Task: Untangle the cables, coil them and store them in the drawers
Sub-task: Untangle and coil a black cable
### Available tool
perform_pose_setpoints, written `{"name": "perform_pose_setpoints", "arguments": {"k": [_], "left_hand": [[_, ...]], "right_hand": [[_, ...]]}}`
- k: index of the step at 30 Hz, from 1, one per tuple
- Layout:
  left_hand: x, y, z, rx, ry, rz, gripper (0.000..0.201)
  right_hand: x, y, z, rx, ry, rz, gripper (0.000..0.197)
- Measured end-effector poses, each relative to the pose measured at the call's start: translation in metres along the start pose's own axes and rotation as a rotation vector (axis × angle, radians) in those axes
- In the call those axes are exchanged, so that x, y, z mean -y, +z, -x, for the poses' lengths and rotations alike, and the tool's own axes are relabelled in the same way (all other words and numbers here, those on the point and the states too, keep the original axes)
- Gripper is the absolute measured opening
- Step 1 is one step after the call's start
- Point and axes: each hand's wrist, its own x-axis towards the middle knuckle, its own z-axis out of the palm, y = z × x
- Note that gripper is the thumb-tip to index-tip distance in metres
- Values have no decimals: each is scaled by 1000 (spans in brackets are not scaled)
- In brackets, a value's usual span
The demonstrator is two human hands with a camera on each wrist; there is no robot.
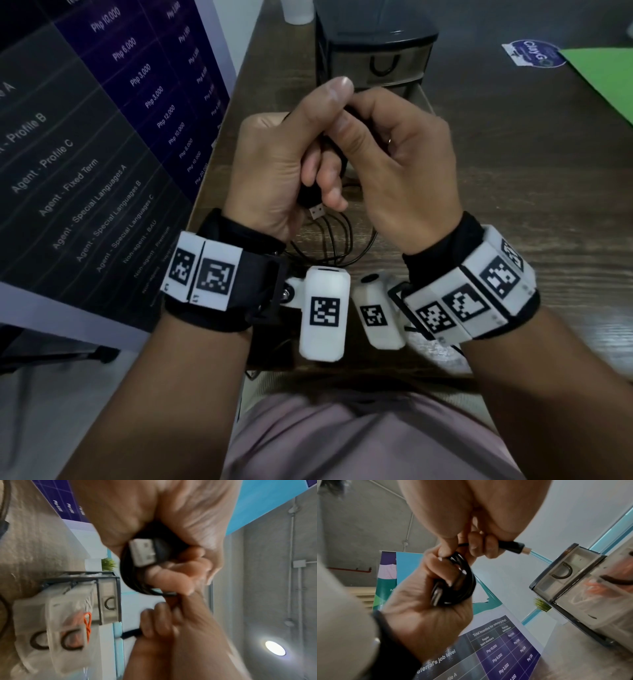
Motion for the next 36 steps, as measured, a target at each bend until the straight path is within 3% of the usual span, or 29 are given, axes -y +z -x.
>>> {"name": "perform_pose_setpoints", "arguments": {"k": [4, 8, 12, 16, 19, 24, 29, 33, 36], "left_hand": [[2, -6, -4, -48, 22, -39, 43], [4, -11, -10, 57, -28, -58, 31], [9, -13, -15, 108, -107, -149, 39], [11, -11, -14, 78, -163, -185, 36], [12, -10, -13, 86, -201, -156, 31], [19, -5, -14, 110, -170, -166, 27], [26, 4, -11, 24, -134, -237, 32], [27, 6, -11, -32, -161, -125, 35], [23, 4, -10, -20, -226, 45, 35]], "right_hand": [[1, -3, 1, -13, -21, 31, 13], [-4, -13, -4, -21, 24, 128, 16], [-12, -25, -9, -56, 51, 350, 17], [-16, -34, -11, 50, 78, 457, 18], [-15, -40, -10, 101, 88, 463, 20], [-18, -45, -10, 48, 99, 440, 25], [-22, -47, -10, 58, 128, 440, 27], [-23, -49, -12, 143, 189, 371, 18], [-26, -49, -14, 104, 184, 284, 18]]}}
